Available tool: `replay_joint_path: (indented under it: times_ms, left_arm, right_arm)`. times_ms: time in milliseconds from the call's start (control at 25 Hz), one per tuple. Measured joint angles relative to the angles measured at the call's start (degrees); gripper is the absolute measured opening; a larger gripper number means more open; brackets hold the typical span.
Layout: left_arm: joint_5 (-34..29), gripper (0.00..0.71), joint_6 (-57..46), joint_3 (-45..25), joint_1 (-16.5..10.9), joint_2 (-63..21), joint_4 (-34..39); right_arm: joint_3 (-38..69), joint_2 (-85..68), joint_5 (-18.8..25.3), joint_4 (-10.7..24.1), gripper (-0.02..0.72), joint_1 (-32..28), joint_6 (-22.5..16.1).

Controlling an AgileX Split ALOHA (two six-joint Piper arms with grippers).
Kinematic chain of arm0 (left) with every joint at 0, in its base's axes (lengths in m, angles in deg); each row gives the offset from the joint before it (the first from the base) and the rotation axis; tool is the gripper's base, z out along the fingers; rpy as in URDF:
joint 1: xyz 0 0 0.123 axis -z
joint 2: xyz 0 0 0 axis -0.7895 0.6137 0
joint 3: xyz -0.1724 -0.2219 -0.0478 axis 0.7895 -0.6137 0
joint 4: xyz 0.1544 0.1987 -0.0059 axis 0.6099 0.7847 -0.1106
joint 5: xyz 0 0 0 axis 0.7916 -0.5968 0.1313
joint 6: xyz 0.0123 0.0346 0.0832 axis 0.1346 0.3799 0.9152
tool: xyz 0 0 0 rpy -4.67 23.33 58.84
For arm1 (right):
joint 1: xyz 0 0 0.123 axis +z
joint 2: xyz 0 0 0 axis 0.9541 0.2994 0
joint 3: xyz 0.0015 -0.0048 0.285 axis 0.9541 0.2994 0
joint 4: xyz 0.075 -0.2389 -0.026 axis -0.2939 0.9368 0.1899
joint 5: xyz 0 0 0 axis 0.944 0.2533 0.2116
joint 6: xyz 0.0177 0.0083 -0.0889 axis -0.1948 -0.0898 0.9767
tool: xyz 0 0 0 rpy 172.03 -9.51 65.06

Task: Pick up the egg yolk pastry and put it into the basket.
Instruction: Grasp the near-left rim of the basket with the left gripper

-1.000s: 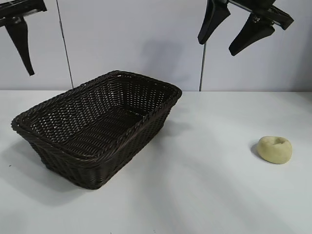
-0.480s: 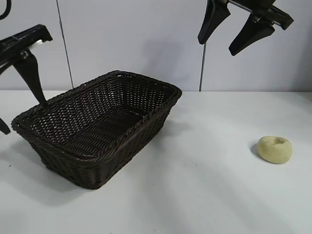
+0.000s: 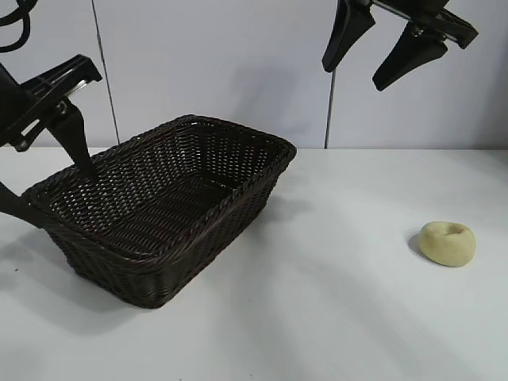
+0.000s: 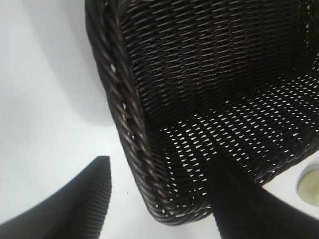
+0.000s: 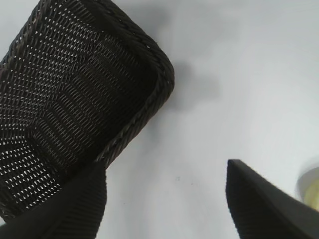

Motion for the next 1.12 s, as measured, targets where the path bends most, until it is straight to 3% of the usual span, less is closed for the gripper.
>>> replay_joint_path:
  times_ms: [320,600,1120]
  left_arm:
    - [-1.2,0.424,-9.0,0.0,0.0,0.0,7.0]
    - [-0.6,0.424,-9.6,0.0,0.0,0.5,5.8]
    - [5.6,0.424,-7.3,0.0,0.0,12.0,1.3]
  right_arm:
    - [0.0,0.0,0.1,0.0,0.495,0.0,0.0]
    - [0.0,0.0,0.1,0.0,0.495,0.0,0.0]
    - [0.0,0.0,0.2,0.0,0.495,0.0,0.0]
